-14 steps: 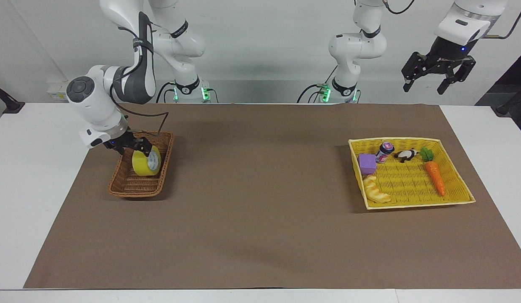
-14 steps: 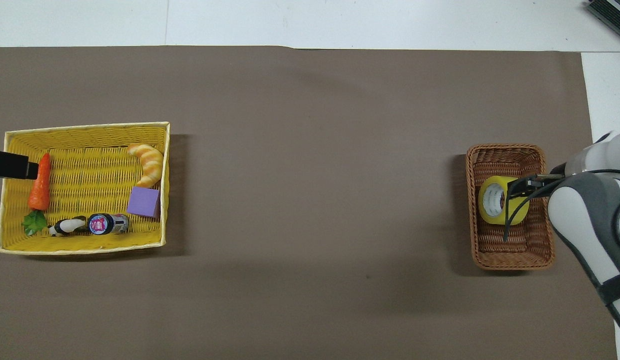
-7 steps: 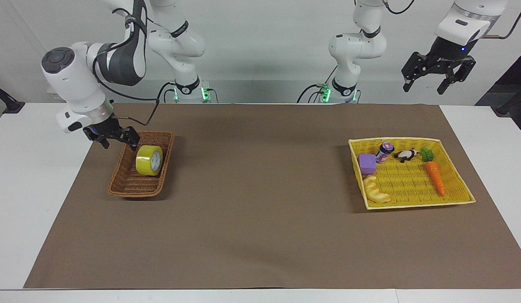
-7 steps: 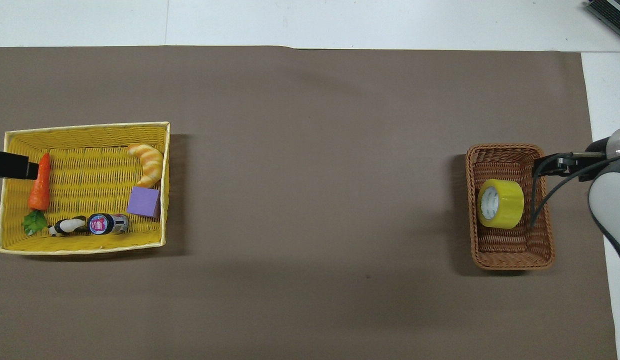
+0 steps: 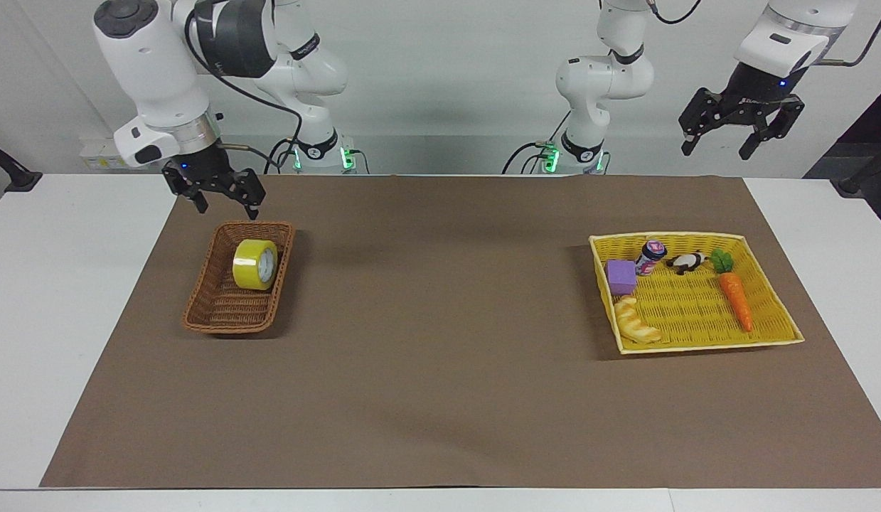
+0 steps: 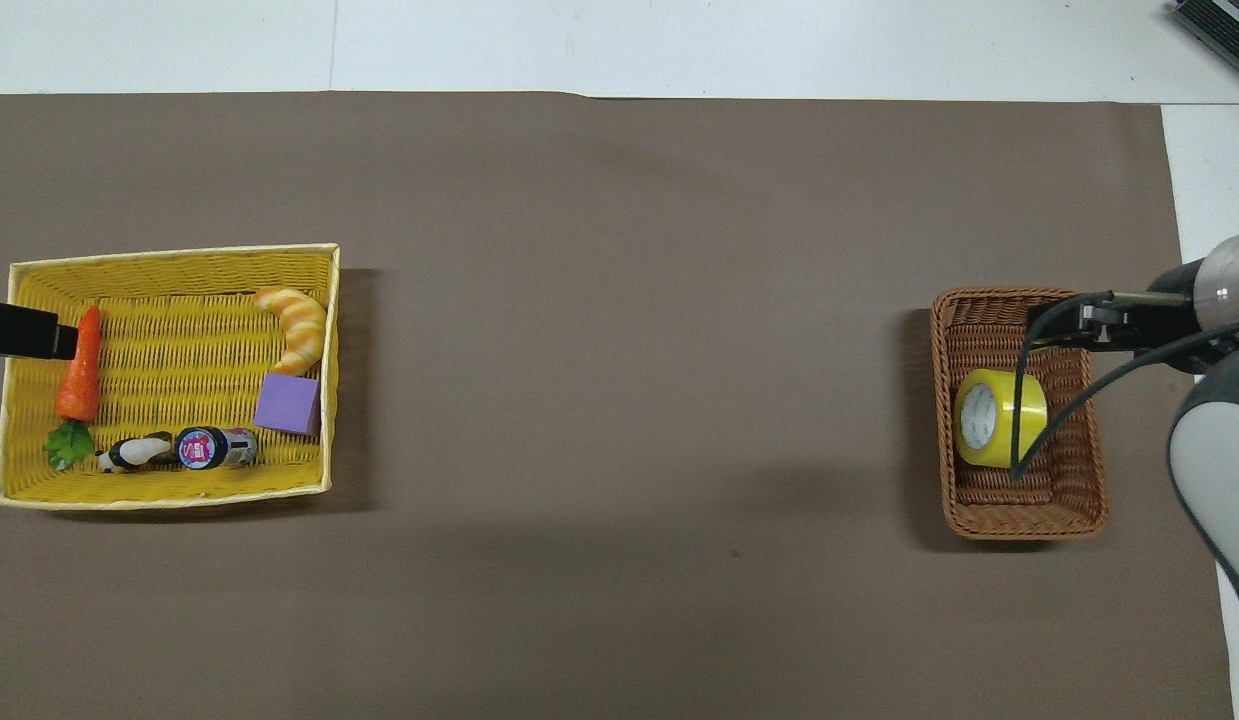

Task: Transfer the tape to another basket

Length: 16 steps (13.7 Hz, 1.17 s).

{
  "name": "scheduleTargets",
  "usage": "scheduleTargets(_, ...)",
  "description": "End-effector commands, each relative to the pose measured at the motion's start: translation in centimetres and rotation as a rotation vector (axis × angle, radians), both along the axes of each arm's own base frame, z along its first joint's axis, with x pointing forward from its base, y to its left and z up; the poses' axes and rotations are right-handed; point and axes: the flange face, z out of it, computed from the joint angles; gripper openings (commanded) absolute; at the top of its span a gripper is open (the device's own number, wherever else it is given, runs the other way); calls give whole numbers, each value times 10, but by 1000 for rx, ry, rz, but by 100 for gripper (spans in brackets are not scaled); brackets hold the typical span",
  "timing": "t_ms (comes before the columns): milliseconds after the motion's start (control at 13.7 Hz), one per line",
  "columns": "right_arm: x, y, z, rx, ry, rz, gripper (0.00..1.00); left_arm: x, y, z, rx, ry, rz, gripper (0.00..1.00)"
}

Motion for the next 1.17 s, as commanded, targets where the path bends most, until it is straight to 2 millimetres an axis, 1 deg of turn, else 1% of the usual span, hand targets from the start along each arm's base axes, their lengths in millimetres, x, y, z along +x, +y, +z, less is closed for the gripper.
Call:
scheduleTargets(0,-2,0,31,2,7,29,100,-5,2,0,17,0,-1,100)
scheduleTargets(220,-7,-3,58,2,32,24,100,-3,2,1,18,-7,-1,100)
scheduleTargets(366,0,-5,65,0,47,37,100,-3,1,1,16,-7,-3,100)
scheduleTargets(512,1,-5,64,7,35,84,100,-4,3,1,16,-4,0,100)
scheduleTargets(805,1,-14,63,8,39,66,100,-6,3,0,17,6,-5,100)
scheduleTargets(1098,1,-15,63,8,38,66,100,-6,3,0,18,8,-8,100)
